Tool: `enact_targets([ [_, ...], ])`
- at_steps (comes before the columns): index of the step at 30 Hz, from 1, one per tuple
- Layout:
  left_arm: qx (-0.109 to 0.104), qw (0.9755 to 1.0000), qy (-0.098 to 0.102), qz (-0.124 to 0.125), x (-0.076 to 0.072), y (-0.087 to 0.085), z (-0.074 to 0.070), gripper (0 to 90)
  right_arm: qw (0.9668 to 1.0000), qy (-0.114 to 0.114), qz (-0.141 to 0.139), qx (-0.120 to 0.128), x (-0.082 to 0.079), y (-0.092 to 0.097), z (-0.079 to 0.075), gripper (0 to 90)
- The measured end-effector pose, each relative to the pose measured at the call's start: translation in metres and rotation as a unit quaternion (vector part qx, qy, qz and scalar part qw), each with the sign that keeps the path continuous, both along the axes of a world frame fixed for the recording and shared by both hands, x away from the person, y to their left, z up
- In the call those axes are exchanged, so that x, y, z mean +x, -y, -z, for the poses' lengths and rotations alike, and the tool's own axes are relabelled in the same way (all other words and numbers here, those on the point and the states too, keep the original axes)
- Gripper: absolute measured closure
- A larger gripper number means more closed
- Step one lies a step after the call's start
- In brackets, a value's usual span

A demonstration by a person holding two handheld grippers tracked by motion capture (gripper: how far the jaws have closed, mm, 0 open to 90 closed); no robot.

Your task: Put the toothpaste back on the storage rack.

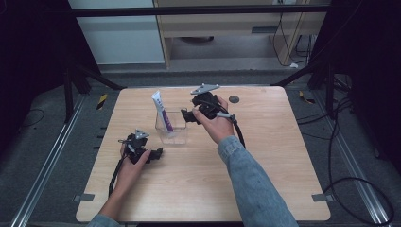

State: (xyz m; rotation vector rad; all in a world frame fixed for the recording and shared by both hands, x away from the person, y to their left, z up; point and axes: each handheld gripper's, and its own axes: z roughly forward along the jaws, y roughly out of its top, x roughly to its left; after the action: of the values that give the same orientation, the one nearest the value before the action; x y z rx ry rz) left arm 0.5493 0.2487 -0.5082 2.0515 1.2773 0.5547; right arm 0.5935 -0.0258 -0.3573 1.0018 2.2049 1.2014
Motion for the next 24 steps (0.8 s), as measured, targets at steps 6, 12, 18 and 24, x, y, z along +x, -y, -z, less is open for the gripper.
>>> enact_targets([
  [6, 0.003, 1.0000, -0.001, 0.002, 0.000, 0.000, 0.000, 0.0, 0.9999, 0.003, 0.007, -0.007, -0.004, 0.023, -0.001, 15.1],
  [12, 0.002, 1.0000, -0.001, 0.001, 0.000, 0.000, 0.000, 0.0, 0.9996, 0.004, 0.018, -0.022, -0.010, 0.050, 0.010, 14.9],
  [18, 0.002, 1.0000, -0.001, 0.001, 0.000, 0.000, 0.000, 0.0, 0.9992, -0.005, 0.030, -0.024, -0.015, 0.077, 0.021, 14.8],
  [24, 0.003, 1.0000, -0.001, 0.002, 0.000, 0.000, 0.000, 0.0, 0.9986, -0.011, 0.049, -0.020, -0.018, 0.105, 0.038, 14.9],
])
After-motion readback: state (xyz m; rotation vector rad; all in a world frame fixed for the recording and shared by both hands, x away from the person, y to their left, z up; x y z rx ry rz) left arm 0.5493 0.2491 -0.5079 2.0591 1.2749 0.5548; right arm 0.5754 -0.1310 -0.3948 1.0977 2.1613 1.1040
